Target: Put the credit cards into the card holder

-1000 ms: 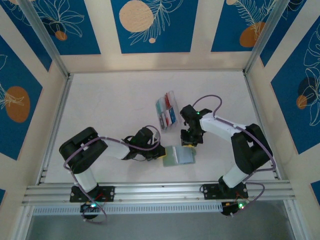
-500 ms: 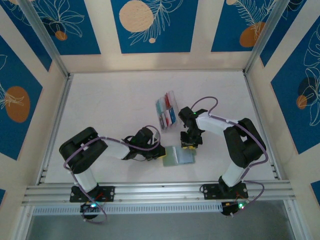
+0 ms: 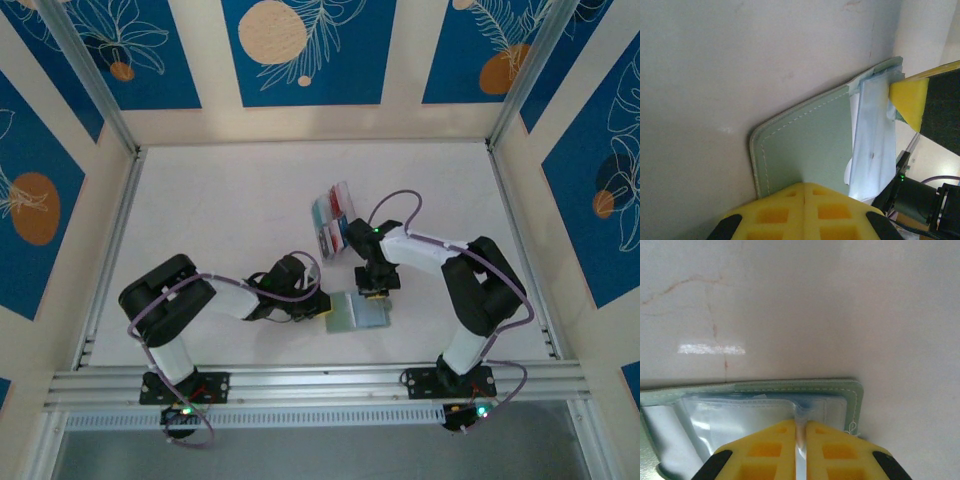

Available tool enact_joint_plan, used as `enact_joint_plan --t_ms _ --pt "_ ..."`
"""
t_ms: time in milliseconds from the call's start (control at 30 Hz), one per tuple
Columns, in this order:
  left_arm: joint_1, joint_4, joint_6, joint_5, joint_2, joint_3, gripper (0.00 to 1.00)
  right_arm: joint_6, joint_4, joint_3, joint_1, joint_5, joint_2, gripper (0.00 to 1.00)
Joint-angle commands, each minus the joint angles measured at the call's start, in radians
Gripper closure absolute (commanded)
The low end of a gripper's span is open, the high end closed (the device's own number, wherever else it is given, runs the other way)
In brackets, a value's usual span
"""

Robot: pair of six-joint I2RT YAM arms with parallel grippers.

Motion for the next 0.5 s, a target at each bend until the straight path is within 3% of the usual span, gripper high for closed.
enact_joint_plan --t_ms 0,200,267,467 --pt "-0.019 -0.157 0.013 -0.036 0.093 -0.051 0.94 0.029 -0.103 0.038 0.027 0.099 0.02 0.88" --pt "-0.019 -0.156 0.014 -0.037 0.098 -0.052 0.95 0.052 -0.174 0.091 0.075 0.185 0.038 0.89" --pt "-0.019 -0.152 0.013 -0.035 0.1 -0.052 0.95 0.053 -0.176 0.102 0.085 0.182 0.043 0.95" --pt "-0.019 -0.149 0.013 -0.034 0.104 -0.053 0.95 0.06 -0.211 0.137 0.109 0.213 0.071 0.93"
